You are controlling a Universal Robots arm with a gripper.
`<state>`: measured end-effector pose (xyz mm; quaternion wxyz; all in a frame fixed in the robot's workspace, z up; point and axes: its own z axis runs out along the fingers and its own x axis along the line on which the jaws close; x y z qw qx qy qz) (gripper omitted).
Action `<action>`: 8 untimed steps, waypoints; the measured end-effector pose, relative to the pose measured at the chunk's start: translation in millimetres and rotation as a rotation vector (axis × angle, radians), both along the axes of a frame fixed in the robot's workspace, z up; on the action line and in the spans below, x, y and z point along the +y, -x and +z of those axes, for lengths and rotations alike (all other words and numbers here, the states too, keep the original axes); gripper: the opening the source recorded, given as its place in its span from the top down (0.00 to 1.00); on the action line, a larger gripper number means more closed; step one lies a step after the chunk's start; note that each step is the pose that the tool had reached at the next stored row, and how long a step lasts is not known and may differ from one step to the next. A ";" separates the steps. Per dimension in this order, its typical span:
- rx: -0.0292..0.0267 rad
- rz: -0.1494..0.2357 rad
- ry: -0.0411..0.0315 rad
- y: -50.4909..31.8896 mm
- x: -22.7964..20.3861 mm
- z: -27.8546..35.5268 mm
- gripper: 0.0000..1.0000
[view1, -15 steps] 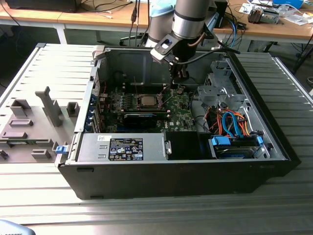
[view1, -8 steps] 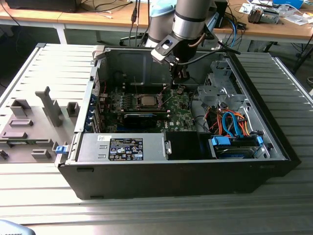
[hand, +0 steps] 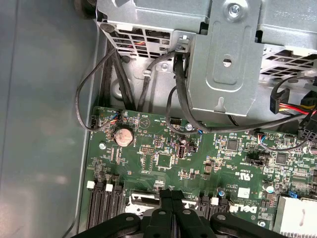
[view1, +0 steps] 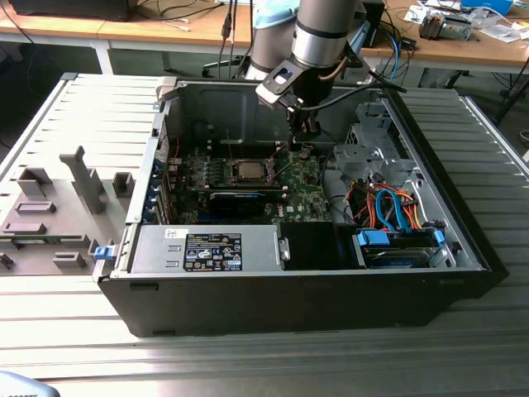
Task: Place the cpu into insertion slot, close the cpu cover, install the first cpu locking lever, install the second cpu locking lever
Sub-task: 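Close the cpu cover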
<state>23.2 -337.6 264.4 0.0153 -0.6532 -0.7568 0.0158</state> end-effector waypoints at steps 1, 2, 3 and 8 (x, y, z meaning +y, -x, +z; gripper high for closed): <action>0.0000 0.000 0.0000 -0.1 0.0 -0.2 0.89; 0.0000 0.000 0.0000 -0.3 0.0 -0.3 0.89; 0.0000 0.000 0.0000 -0.4 0.0 -0.5 0.89; 0.0000 0.000 0.0000 -8.1 0.1 -4.9 0.89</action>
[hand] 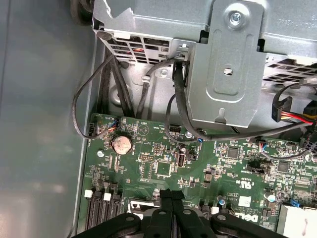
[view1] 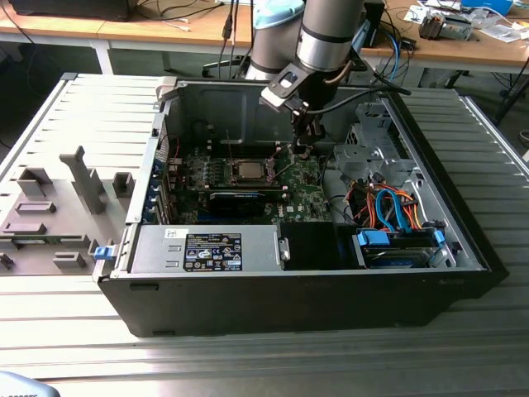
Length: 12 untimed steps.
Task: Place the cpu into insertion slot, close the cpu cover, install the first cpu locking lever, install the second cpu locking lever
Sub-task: 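Close the cpu cover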
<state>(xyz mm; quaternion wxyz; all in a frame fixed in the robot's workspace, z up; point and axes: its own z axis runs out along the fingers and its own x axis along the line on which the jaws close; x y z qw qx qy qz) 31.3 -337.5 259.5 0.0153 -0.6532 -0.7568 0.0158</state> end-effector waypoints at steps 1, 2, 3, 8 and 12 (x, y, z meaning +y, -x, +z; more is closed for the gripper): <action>0.0000 0.000 0.0000 -0.5 0.0 -0.3 0.89; 0.0000 0.000 0.0000 -0.7 0.0 -0.4 0.89; 0.0000 0.000 0.0000 -1.1 0.1 -0.7 0.89; 0.0000 0.000 0.0001 -2.1 0.1 -1.2 0.89; 0.0000 0.000 0.0000 -2.8 0.2 -1.4 0.89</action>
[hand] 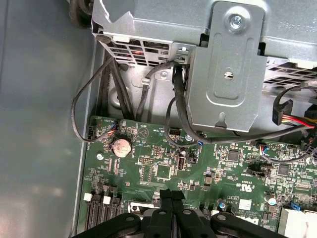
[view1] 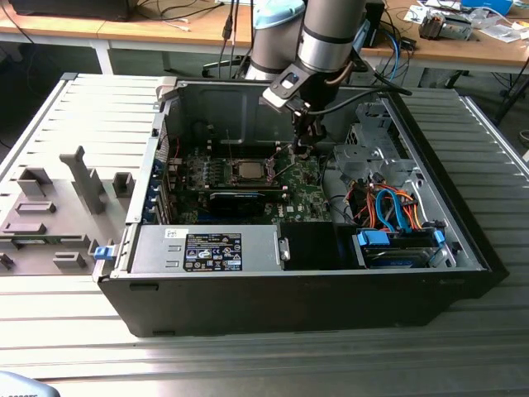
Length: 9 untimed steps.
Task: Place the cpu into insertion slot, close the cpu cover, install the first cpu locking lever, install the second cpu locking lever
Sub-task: 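Close the cpu cover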
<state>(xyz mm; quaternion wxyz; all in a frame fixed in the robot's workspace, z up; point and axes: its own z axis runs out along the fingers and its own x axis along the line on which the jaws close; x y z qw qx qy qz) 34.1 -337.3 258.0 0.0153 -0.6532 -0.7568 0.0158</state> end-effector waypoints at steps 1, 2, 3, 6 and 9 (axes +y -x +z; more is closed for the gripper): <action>0.0000 0.000 0.0000 -0.3 0.0 -0.1 0.89; 0.0000 0.000 0.0000 -0.5 0.1 -0.3 0.89; 0.0000 0.000 0.0000 -0.6 0.1 -0.3 0.89; 0.0000 0.000 0.0000 -1.1 0.2 -0.6 0.89; 0.0000 0.000 0.0000 -1.4 0.2 -0.8 0.89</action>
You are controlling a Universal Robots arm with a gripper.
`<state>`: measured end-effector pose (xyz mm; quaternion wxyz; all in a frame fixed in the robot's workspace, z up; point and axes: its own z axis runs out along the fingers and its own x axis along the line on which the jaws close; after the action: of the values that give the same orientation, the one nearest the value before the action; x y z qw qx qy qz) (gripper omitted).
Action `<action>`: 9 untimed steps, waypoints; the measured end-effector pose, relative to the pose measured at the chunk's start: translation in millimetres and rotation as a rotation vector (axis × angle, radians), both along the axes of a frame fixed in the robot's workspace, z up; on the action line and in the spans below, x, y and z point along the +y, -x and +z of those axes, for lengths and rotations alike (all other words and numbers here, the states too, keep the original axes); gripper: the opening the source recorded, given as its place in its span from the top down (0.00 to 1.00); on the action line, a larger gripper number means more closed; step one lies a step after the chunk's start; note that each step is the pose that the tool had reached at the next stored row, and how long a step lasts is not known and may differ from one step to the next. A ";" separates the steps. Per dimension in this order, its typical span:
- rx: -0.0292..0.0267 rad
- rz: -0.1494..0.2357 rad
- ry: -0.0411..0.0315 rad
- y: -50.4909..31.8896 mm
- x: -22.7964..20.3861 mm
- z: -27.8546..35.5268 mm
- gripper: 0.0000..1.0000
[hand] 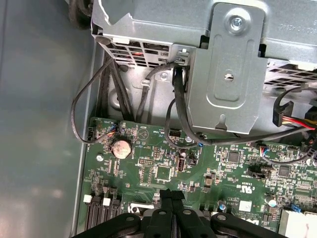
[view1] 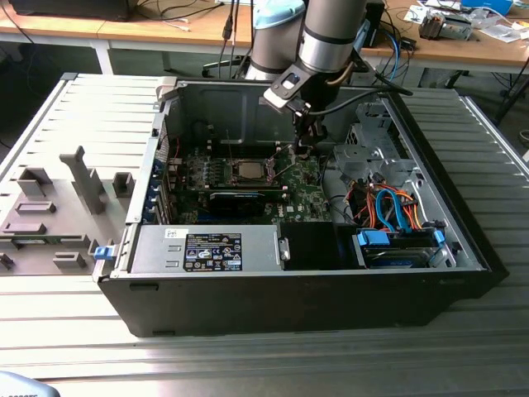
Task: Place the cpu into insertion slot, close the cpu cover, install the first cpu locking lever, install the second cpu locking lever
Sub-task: 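Close the cpu cover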
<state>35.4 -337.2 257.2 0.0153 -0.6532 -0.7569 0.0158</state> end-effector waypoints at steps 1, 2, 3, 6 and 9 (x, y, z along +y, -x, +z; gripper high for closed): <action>0.0000 0.000 0.0000 -0.1 0.0 -0.1 0.89; 0.0000 0.000 0.0000 -0.5 0.0 -0.2 0.89; 0.0000 0.000 0.0000 -0.7 0.1 -0.3 0.89; 0.0000 0.000 0.0000 -1.0 0.1 -0.6 0.89; 0.0000 0.000 0.0000 -1.5 0.1 -0.8 0.89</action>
<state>37.0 -337.1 256.4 0.0153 -0.6532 -0.7569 0.0158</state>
